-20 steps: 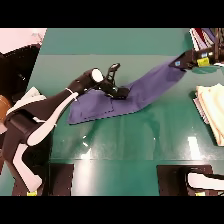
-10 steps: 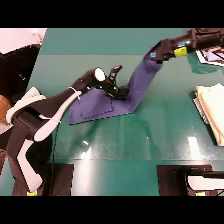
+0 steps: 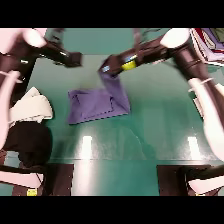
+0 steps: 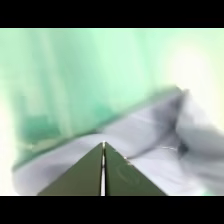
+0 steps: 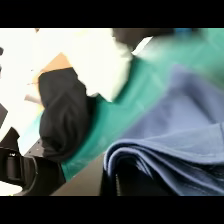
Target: Fold the shirts.
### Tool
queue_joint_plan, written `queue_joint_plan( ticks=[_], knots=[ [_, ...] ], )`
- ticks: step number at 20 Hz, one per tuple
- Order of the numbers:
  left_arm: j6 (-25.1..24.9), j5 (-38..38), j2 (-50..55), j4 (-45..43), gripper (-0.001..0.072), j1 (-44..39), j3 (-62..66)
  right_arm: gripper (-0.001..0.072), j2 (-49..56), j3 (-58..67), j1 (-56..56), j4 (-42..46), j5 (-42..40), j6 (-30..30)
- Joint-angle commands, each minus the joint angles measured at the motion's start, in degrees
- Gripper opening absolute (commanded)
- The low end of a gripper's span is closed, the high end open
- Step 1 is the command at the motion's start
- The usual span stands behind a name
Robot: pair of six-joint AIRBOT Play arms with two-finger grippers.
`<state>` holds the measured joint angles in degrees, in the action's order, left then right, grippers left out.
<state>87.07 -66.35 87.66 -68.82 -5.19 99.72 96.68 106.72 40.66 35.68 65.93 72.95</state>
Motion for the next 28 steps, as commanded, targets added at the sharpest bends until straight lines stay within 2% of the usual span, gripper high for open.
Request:
queue_joint_plan(
  ticks=[1, 2, 3, 6, 8, 13, 14, 15, 16, 20, 25, 26, 27, 28],
  knots=[
    [-0.5, -1.9, -7.4, -3.0, 0.0024, 9.0, 0.0, 0.0274, 6.0, 0.1, 10.4, -0.1, -12.4, -5.1],
    [-0.5, -2.5, -8.3, -3.0, 0.0023, 10.6, 0.0, 0.036, 7.2, 0.1, 12.0, 0.0, -13.9, -6.2],
    [-0.5, -3.3, -8.9, -3.0, 0.0023, 11.6, 0.0, 0.0372, 8.0, 0.1, 12.6, 0.4, -13.2, -6.9],
    [-1.0, -6.1, -9.1, -3.1, 0.0023, 12.4, 0.0, 0.037, 7.5, 0.0, 9.7, 3.8, -5.4, -5.9],
    [-1.9, -6.8, -9.1, -2.3, 0.0024, 12.4, 0.0, 0.0369, 5.8, -1.6, 5.3, 9.0, -0.7, -4.0],
    [-2.0, -7.8, -9.1, -2.0, 0.0024, 12.4, 0.0, 0.0369, -2.0, -19.7, -10.8, 11.5, 0.1, 0.6],
    [-2.0, -7.8, -9.1, -1.8, 0.0024, 12.4, 0.0, 0.0388, -3.2, -23.5, -14.4, 11.3, 0.0, 0.7],
    [-2.0, -7.6, -9.1, -1.5, 0.0023, 12.2, 0.0, 0.0558, -3.7, -26.6, -17.4, 10.6, 0.0, 0.7],
    [-2.0, -7.4, -9.1, -1.4, 0.0024, 11.9, 0.0, 0.0651, -3.7, -28.9, -20.0, 9.3, 0.0, 0.7],
    [-2.0, -4.5, -9.0, -1.4, 0.0023, 8.8, -0.1, 0.0641, 1.1, -33.2, -22.6, -0.7, -1.7, -0.7],
    [-2.0, -3.4, -8.2, -1.5, 0.0023, 5.0, -0.2, 0.0618, 11.8, -24.7, -16.3, -3.3, 1.8, -1.0],
    [-2.0, -3.5, -8.1, -1.5, 0.0023, 4.4, -0.2, 0.0603, 13.9, -22.3, -14.8, -3.4, 2.8, -1.0],
    [-2.0, -3.7, -7.9, -1.4, 0.0024, 4.0, -0.2, 0.0546, 15.8, -20.1, -13.4, -3.4, 3.8, -0.9],
    [-2.0, -3.8, -7.9, -1.4, 0.0024, 3.6, -0.2, 0.0526, 17.1, -18.1, -12.2, -3.4, 4.6, -0.9]
  ],
)
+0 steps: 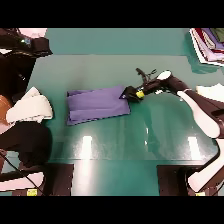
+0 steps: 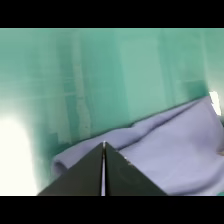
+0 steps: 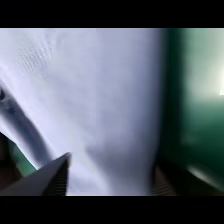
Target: Fold the shirts.
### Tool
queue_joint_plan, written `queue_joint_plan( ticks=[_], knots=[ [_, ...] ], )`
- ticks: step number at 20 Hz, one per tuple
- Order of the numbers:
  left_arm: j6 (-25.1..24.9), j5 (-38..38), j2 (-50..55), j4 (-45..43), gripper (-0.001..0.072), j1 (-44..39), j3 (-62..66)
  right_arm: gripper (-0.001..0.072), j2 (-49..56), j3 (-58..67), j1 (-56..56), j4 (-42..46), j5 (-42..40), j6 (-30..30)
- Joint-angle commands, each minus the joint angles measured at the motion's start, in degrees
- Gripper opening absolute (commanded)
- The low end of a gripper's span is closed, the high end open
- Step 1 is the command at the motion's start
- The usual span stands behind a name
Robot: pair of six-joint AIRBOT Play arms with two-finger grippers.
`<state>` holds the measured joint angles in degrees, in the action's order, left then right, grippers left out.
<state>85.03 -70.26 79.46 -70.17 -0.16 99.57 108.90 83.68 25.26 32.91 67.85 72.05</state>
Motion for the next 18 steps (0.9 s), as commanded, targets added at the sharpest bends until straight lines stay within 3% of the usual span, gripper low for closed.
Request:
queue_joint_plan(
  ticks=[1, 4, 10, 18],
  knots=[
    [0.0, 0.2, 0.3, 0.1, 0.0023, -1.6, 0.0, 0.0382, 5.9, 7.0, 4.3, -0.3, 3.3, -0.1],
    [0.0, 0.2, 0.3, 1.7, 0.0023, -1.6, 0.0, 0.0028, 6.2, 10.5, 5.6, -0.1, 2.1, -0.1],
    [0.1, -0.3, 0.3, 5.5, 0.0022, -1.6, 0.0, 0.0021, -2.3, 11.6, -3.5, 3.4, -0.3, 0.4],
    [0.5, 1.4, 0.3, 6.4, 0.0023, -1.6, 0.0, 0.0021, -23.8, -3.2, -38.9, 7.7, -6.5, 2.5]
  ],
)
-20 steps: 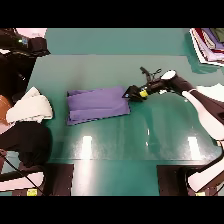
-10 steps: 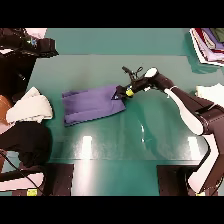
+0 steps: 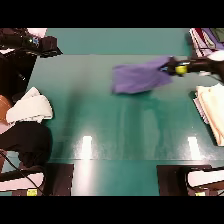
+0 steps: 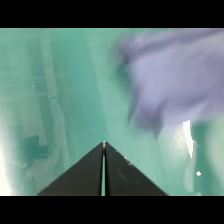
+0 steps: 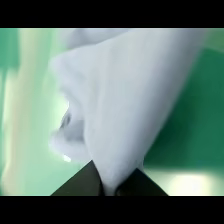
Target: Fold the shirts.
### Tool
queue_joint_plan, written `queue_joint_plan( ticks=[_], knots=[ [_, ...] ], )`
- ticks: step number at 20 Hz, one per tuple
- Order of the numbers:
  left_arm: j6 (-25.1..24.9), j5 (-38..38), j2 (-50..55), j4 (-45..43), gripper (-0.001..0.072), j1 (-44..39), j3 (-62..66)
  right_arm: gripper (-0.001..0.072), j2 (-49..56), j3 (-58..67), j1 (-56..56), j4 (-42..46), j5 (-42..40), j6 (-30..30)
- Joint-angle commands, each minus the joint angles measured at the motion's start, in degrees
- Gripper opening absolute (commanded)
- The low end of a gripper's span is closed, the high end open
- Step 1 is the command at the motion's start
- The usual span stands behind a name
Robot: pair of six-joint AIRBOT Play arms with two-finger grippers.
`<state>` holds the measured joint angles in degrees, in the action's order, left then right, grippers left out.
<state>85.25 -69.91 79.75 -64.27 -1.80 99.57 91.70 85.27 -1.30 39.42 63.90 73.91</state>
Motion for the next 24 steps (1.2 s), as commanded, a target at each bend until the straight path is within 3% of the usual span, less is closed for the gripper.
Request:
queue_joint_plan(
  ticks=[1, 7, 17, 24],
  knots=[
    [0.5, 1.2, 0.0, 0.5, 0.0022, 0.0, 0.0, 0.0021, -8.0, -6.1, -16.6, 1.2, -3.0, 0.7],
    [1.8, 2.2, 0.0, 0.5, 0.0023, 0.0, 0.0, 0.0021, -10.7, -8.5, -32.8, 0.6, -3.7, 0.7],
    [1.7, 2.0, 0.0, 0.4, 0.0023, 0.0, 0.0, 0.002, -19.1, -1.3, -36.6, -1.5, -3.3, 1.7],
    [1.3, 1.9, 0.0, 0.4, 0.0023, 0.0, 0.0, 0.0021, -28.3, -10.6, -45.4, 7.6, 4.1, 2.8]
  ],
)
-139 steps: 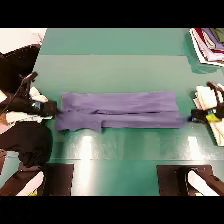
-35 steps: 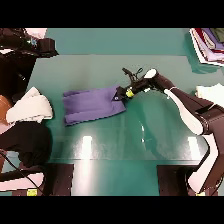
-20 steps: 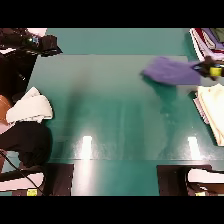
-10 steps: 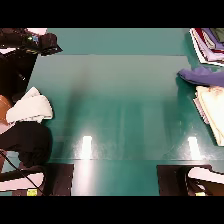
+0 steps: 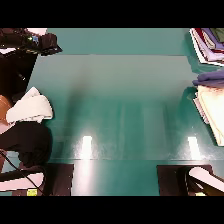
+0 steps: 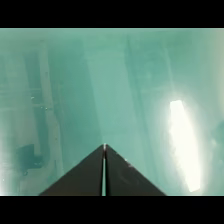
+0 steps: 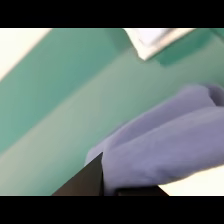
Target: Fold the shirts.
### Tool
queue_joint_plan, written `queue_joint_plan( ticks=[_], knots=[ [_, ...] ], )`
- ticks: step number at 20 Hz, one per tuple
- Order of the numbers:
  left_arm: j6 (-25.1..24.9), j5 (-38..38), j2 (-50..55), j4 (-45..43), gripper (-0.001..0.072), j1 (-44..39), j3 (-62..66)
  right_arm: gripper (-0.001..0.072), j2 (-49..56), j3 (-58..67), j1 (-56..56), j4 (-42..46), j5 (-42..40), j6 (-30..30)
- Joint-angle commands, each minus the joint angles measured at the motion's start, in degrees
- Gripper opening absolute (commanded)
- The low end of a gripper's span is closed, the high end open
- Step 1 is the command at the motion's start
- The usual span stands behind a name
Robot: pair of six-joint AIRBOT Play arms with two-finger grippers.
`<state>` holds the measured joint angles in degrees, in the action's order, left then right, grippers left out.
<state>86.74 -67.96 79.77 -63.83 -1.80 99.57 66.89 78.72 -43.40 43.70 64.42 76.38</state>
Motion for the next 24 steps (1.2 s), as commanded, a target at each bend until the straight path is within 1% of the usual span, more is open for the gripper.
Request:
queue_joint_plan(
  ticks=[1, 4, 8, 9, 10, 11, 12, 14, 16, 19, 21, 24],
  knots=[
    [-0.2, -0.1, 0.0, 0.0, 0.0023, 0.0, 0.0, 0.0021, -4.8, -6.3, -4.7, 4.5, 4.1, 0.3],
    [-1.7, -0.2, 0.0, 0.0, 0.0023, 0.0, 0.0, 0.0021, -9.0, -13.4, -9.4, 11.0, 4.6, 0.3],
    [-1.9, -0.2, 0.0, 0.0, 0.0023, 0.0, 0.0, 0.0032, -10.7, -20.2, -15.1, 18.2, 5.2, 0.3],
    [-2.3, -0.2, 0.0, 0.0, 0.0023, 0.0, 0.0, 0.015, -10.7, -20.9, -16.3, 20.0, 5.5, 0.3],
    [-2.9, -0.2, 0.0, 0.0, 0.0023, 0.0, 0.0, 0.0341, -10.7, -21.1, -17.5, 21.4, 5.7, 0.3],
    [-3.0, -0.2, 0.0, 0.0, 0.0023, 0.0, 0.0, 0.0482, -10.7, -21.0, -18.6, 22.0, 5.7, 0.3],
    [-3.1, -0.2, 0.0, 0.0, 0.0023, 0.0, 0.0, 0.0536, -10.7, -20.7, -19.7, 21.7, 5.7, 0.3],
    [-3.1, -0.2, 0.0, 0.0, 0.0023, 0.0, 0.0, 0.0536, -10.8, -19.0, -19.5, 17.9, 5.9, 0.3],
    [-3.0, -0.2, 0.0, 0.0, 0.0024, 0.0, 0.0, 0.0535, -10.8, -16.7, -15.1, 12.0, 5.9, 0.3],
    [-3.0, -0.2, 0.0, 0.0, 0.0024, 0.0, 0.0, 0.0534, -10.8, -14.1, -1.5, 5.3, 6.5, 0.3],
    [-3.0, 0.1, 0.0, 0.0, 0.0024, 0.0, 0.0, 0.0531, -10.8, -13.4, 9.5, 5.6, 5.9, 0.3],
    [-3.0, 0.1, 0.0, 0.0, 0.0024, 0.0, 0.0, 0.0517, -10.8, -13.4, 25.8, 5.9, 2.2, 0.3]
  ],
)
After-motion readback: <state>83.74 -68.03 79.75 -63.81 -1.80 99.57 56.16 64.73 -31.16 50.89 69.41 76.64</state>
